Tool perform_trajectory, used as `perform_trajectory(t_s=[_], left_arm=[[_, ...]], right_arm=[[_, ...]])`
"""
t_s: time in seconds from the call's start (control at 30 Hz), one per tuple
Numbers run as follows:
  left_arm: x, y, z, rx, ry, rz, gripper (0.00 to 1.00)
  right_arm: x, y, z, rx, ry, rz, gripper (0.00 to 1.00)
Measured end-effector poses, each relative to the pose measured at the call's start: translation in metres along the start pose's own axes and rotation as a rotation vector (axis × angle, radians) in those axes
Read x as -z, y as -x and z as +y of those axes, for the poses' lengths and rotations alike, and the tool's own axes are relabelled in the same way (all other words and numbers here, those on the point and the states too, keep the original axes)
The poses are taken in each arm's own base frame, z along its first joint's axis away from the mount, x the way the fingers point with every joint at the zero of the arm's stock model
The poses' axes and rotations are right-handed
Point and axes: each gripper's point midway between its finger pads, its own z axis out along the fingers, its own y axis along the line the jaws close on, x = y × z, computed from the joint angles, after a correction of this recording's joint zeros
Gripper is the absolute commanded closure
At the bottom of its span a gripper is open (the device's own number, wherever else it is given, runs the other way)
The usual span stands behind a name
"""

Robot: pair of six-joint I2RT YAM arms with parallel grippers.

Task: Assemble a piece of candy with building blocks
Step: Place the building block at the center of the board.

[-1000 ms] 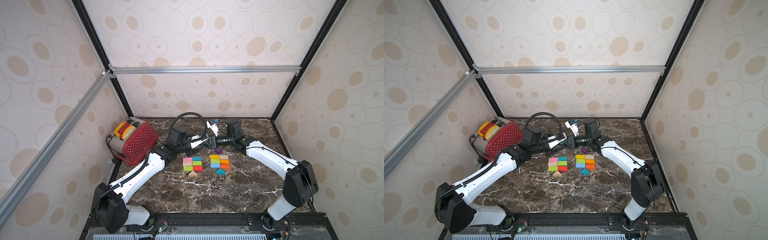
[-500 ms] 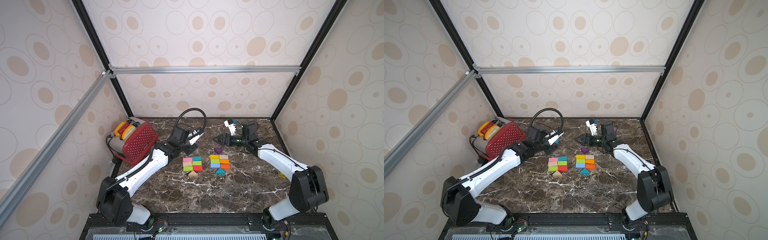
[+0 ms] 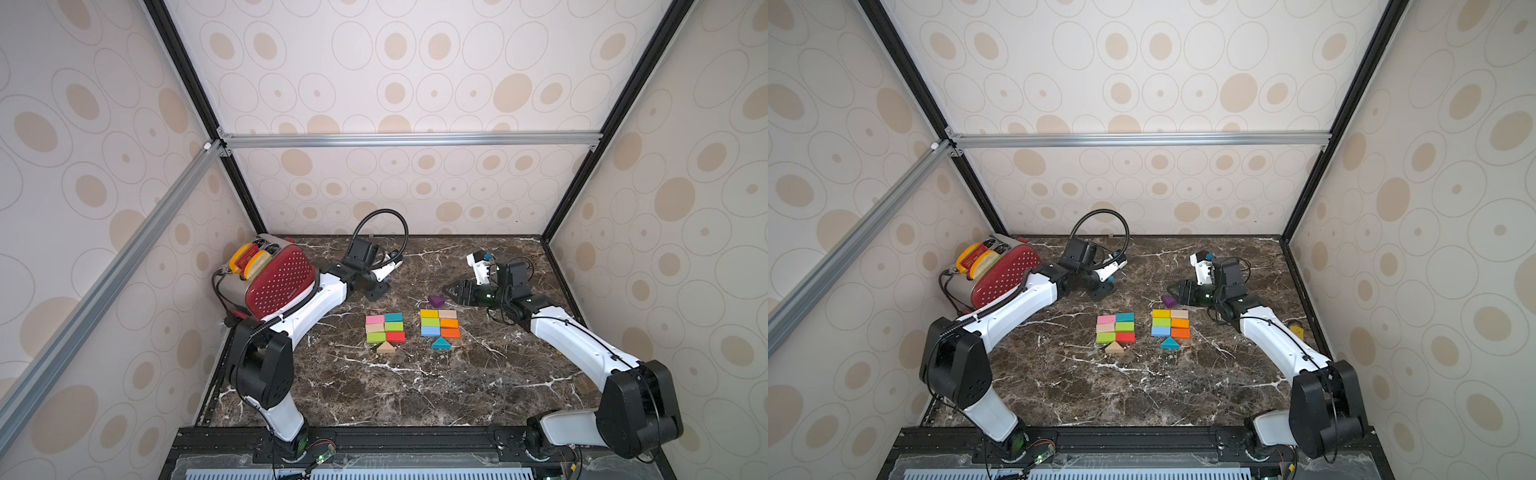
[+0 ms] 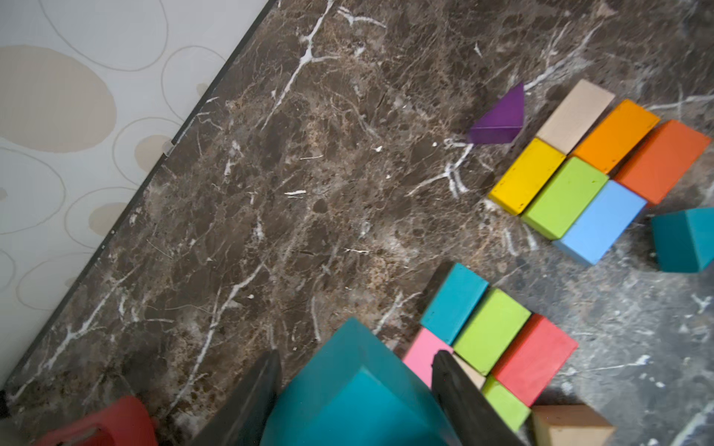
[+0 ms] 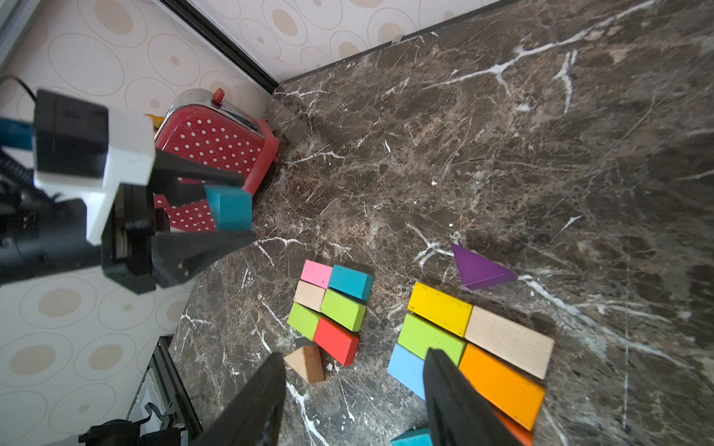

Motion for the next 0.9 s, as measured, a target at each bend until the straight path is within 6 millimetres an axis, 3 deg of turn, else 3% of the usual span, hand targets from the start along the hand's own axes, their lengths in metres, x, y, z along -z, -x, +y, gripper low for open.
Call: perform_trajectory(t_s=[0.17,0.5,0.7,0.9], left_arm=[[-0.025,0.007,0.028,-0.093,-0.040,0.006,0.49],[-0.098,-0.031,-0.002,-0.244,-0.279,0.120,0.49],[-0.116,-0.044,-0.013,-0.263,-0.356,0.144,0.48],[-0.124,-0.044,-0.013,-0.280,-0.380,0.155,0.45]], right_arm=[[-0.004,-0.023,-0.012,-0.034,-0.020,0.049,0.41],[0.001,-0.026,-0.011,-0.037,-0.021,0.055,0.42],[0.001,-0.026,-0.010,-0.039,-0.017,0.057,0.42],[0.001,-0.027,-0.008,-0.048,-0.008,0.060,0.43]])
